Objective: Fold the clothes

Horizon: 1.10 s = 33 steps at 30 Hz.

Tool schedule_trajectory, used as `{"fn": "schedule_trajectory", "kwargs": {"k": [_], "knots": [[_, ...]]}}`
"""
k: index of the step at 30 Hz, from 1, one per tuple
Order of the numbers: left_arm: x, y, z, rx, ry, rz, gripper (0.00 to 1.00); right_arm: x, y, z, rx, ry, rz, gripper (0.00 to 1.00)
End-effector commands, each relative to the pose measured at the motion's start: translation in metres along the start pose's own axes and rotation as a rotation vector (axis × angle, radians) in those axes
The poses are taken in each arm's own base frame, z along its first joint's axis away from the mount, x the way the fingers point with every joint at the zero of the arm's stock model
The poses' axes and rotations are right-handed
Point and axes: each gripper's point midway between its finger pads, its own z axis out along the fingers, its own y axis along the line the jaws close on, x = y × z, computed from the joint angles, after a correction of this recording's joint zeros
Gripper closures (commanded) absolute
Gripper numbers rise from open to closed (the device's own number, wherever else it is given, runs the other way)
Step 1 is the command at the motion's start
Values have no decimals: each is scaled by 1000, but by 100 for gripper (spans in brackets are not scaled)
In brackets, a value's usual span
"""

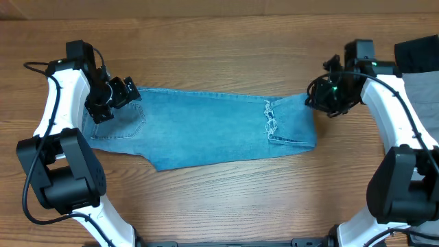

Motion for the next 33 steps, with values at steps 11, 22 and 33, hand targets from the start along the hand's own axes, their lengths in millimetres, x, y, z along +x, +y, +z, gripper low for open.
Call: {"fn": "schedule_trajectory", "kwargs": {"k": [11,22,33], "knots": [[4,2,6,-18,15,1,0,1,-9,89,-422,94,-54,82],[7,3,6,-23,28,-2,0,-15,8,40,-426,93,-80,80],[8,4,6,-26,32,-4,0,44,17,17,-456,218,-73,73]]}}
